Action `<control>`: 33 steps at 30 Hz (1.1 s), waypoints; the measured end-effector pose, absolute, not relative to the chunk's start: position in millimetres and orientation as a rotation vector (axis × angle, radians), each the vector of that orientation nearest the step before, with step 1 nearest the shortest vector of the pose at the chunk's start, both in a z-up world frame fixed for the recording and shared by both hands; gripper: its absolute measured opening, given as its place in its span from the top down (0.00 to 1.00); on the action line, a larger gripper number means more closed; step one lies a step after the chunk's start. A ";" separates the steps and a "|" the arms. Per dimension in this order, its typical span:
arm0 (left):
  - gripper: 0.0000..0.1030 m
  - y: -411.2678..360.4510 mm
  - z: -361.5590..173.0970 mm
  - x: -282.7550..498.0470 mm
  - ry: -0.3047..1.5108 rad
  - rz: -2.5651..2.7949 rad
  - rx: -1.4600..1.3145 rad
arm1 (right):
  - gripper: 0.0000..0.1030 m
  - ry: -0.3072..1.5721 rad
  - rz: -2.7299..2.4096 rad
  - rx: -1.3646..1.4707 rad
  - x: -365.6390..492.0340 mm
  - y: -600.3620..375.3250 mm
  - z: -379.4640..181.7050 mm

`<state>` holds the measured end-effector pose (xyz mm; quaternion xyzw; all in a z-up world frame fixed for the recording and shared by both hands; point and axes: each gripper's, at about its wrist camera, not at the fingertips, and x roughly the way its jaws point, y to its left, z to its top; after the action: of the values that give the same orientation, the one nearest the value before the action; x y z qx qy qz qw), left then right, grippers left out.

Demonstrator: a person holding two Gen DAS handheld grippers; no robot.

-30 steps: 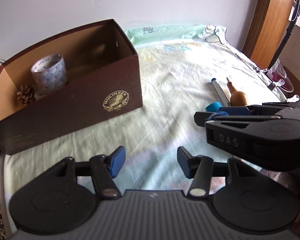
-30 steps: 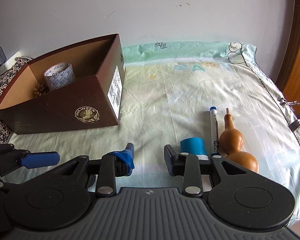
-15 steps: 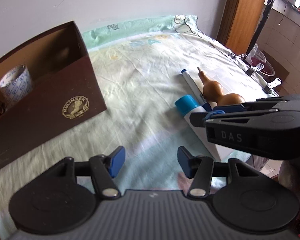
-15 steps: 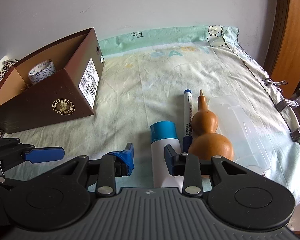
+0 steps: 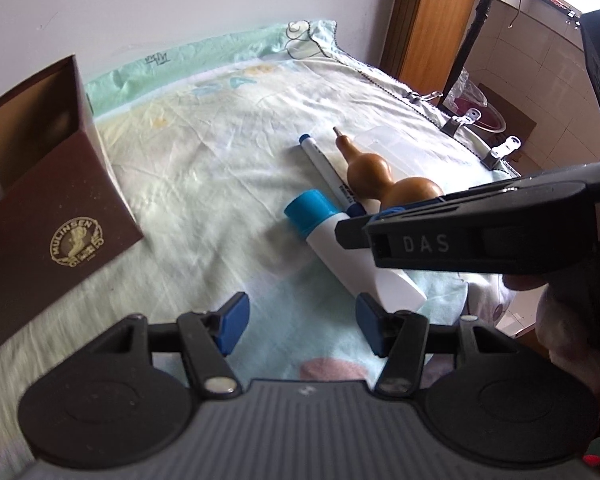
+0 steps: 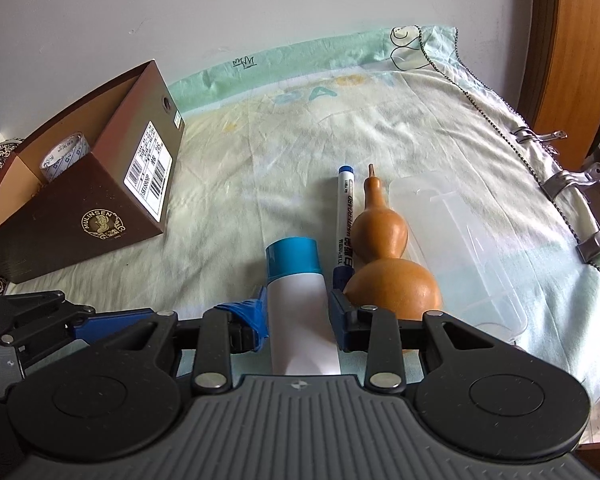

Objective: Organize rigid objects
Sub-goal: 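Grasp the white blue-capped tube with the right gripper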

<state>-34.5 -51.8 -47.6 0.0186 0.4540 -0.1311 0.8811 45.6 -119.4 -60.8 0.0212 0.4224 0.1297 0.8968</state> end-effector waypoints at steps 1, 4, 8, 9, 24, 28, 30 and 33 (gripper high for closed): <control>0.44 -53.2 -48.0 -33.9 0.945 -0.286 0.038 | 0.84 0.885 0.273 0.054 46.9 -120.8 -61.5; 0.43 -58.1 -48.1 -33.1 0.939 -0.321 0.043 | 0.84 0.902 0.289 0.057 48.8 -123.1 -61.5; 0.43 -63.7 -49.3 -31.4 0.928 -0.345 0.062 | 0.84 0.915 0.308 0.059 49.9 -128.9 -58.7; 0.43 -64.2 -50.3 -30.6 0.928 -0.350 0.063 | 0.84 0.920 0.312 0.062 50.0 -130.6 -58.4; 0.43 -68.7 -66.2 -24.2 0.955 -0.444 0.006 | 0.82 1.015 0.336 0.217 59.7 -143.0 -82.8; 0.43 -60.4 -72.0 -21.2 0.971 -0.414 -0.005 | 0.82 1.032 0.371 0.238 62.4 -136.8 -86.5; 0.43 -52.9 -74.8 -18.9 0.982 -0.396 -0.030 | 0.82 1.038 0.386 0.230 63.1 -129.3 -88.9; 0.43 -42.2 -75.7 -17.6 0.981 -0.380 -0.065 | 0.82 1.027 0.395 0.193 63.9 -116.4 -90.5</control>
<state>-17.6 -42.2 -75.7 -0.0308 0.4680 -0.1812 0.8644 63.9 -116.4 -90.5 0.0917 0.4872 0.1874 0.8480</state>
